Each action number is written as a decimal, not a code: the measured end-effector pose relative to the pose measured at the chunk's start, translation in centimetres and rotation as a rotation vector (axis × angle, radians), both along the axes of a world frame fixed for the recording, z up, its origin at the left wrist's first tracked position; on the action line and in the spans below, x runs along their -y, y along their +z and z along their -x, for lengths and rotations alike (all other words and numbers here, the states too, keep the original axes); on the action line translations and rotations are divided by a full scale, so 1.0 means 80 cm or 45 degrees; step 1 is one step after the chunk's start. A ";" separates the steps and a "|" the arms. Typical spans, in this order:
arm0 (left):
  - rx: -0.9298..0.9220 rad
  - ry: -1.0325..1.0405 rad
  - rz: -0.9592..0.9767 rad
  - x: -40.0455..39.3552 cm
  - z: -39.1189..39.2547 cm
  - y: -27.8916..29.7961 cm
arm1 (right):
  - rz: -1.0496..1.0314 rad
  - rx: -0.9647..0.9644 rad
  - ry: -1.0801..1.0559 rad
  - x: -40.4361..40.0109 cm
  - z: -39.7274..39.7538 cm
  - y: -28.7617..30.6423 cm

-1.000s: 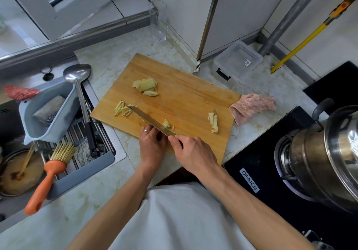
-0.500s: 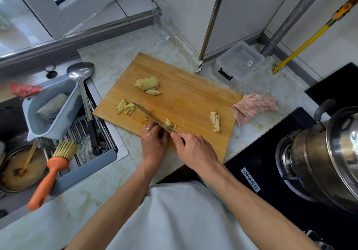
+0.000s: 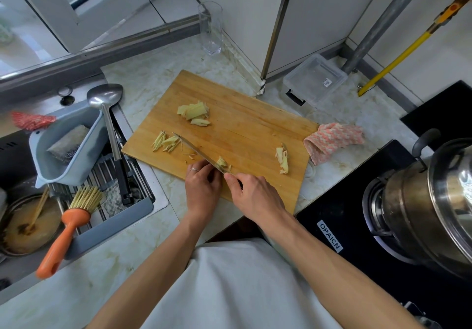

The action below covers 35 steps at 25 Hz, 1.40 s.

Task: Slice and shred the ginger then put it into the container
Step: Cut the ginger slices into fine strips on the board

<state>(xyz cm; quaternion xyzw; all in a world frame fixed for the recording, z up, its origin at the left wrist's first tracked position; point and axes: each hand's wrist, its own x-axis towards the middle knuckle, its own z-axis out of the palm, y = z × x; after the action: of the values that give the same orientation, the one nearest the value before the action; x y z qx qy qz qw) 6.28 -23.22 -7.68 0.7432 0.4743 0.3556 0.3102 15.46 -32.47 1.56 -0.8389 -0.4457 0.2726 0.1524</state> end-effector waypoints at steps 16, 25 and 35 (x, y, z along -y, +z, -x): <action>-0.037 0.010 0.080 0.001 0.000 0.006 | -0.024 -0.019 -0.020 0.003 0.002 0.002; -0.044 0.027 0.109 -0.001 -0.002 0.006 | -0.030 -0.093 -0.049 0.008 0.005 0.011; -0.054 0.050 0.150 -0.001 -0.002 0.007 | -0.025 -0.139 -0.066 0.005 0.003 0.011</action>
<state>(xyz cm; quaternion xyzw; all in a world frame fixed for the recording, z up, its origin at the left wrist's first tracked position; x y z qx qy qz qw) 6.44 -23.17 -7.12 0.7216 0.5154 0.3172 0.3361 15.26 -32.88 2.44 -0.8325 -0.4174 0.3096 0.1919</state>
